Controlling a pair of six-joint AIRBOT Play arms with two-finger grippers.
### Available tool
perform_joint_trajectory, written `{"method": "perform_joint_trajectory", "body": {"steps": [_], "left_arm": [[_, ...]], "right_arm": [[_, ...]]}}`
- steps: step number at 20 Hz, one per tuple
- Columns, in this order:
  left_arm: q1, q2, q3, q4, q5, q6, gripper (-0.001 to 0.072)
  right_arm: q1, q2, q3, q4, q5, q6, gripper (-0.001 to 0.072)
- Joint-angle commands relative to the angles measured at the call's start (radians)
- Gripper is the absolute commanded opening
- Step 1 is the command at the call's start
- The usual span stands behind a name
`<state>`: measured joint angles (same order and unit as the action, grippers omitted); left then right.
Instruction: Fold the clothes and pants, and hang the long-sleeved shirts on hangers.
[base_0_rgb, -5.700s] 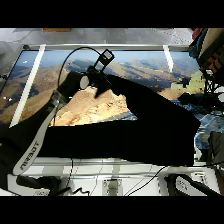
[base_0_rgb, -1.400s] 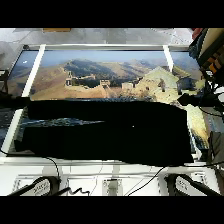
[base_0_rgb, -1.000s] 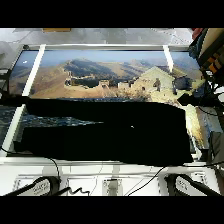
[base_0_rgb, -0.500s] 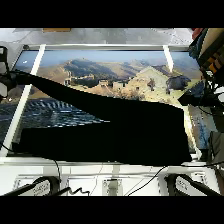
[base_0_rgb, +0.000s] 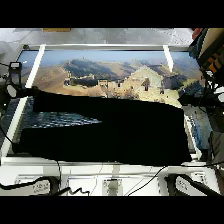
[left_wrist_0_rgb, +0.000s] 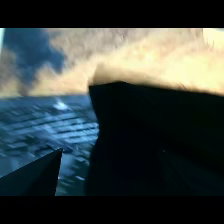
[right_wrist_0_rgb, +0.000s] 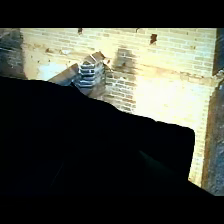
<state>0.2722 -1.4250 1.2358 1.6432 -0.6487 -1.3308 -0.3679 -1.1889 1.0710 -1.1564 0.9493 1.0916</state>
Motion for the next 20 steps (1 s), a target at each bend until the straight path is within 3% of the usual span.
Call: {"method": "perform_joint_trajectory", "body": {"steps": [1,4,7,9,11,20], "left_arm": [[0.035,-0.015,0.001,0.036,-0.050,-0.156,0.0612],[0.127,-0.015,0.001,0.029,-0.175,-0.312,0.0586],[0.199,-0.040,0.000,-0.034,-0.323,-0.310,0.0586],[0.235,-0.068,0.000,-0.169,-0.357,-0.262,0.0587],[0.256,-0.102,0.000,-0.286,-0.340,-0.259,0.0587],[0.198,-0.237,0.000,-0.333,-0.127,-0.394,0.0587]], "right_arm": [[0.001,-0.001,0.000,0.000,0.000,0.000,0.0448],[0.001,-0.001,0.000,0.000,-0.002,0.000,0.0448],[0.001,-0.001,0.000,0.000,-0.024,0.000,0.0448],[0.001,-0.001,0.000,0.000,-0.047,0.000,0.0448],[0.001,-0.001,0.000,0.000,-0.057,0.000,0.0448],[0.001,-0.001,0.000,0.009,-0.059,0.000,0.0448]]}}
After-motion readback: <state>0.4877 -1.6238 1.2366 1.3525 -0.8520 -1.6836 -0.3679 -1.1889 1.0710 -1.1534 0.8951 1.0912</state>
